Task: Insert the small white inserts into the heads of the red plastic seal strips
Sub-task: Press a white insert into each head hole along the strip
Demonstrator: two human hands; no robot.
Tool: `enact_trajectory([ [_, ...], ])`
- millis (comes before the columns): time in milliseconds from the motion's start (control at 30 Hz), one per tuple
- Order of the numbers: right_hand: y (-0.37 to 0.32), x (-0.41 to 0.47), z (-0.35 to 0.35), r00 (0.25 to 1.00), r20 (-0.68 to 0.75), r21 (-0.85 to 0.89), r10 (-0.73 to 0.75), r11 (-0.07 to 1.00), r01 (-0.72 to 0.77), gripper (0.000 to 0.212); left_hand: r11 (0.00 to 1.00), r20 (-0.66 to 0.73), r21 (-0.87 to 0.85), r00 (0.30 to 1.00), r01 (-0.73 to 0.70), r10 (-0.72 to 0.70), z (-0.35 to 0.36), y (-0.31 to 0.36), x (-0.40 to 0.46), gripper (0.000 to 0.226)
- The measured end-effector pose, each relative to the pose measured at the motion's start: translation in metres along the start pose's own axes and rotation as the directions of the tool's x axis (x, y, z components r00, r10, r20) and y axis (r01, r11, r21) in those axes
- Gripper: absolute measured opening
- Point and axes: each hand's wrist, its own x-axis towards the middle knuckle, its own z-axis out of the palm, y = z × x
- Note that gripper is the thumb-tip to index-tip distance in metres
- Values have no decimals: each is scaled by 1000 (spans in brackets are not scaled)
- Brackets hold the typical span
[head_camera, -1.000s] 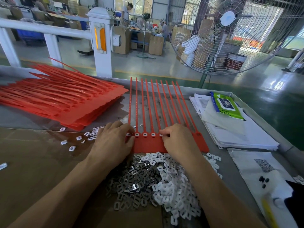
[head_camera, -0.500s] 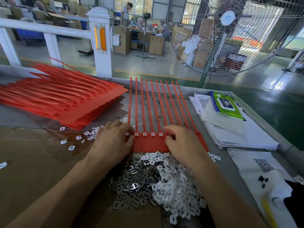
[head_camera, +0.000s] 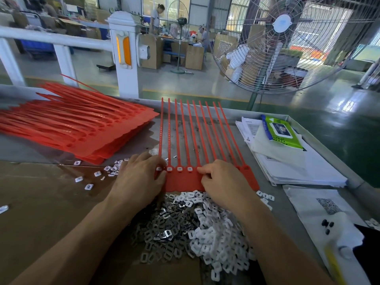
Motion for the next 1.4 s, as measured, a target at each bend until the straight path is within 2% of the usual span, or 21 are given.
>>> enact_trajectory([
  [133, 2, -5, -3, 998, -37, 143, -49, 988, 54, 26, 1000, 1, 4, 1000, -2, 2, 0, 0, 0, 24],
  [267, -9, -8, -4, 986, 64, 259, -151, 957, 130, 8, 1000, 0, 1, 1000, 0, 0, 0, 0, 0, 25],
  [500, -18, -10, -2, 961, 188, 239, -203, 958, 156, 20, 1000, -7, 3, 1000, -7, 7, 0, 0, 0, 25],
  [733, -17, -11, -2, 965, 152, 241, -214, 955, 173, 11, 1000, -7, 8, 1000, -9, 9, 1, 0, 1, 25],
  [967, -15, -12, 0, 989, 57, 448, -138, 889, 98, 8, 1000, -9, -2, 1000, -1, 0, 2, -1, 0, 25],
  [1233, -4, -6, 2, 992, -120, 544, 45, 838, 27, 10, 1000, 0, 2, 1000, 1, -1, 2, -1, 1, 25],
  [1400, 10, 1, 4, 978, -152, 589, 142, 808, -26, 11, 1000, 1, 1, 1000, -5, 5, 1, -2, 1, 25],
])
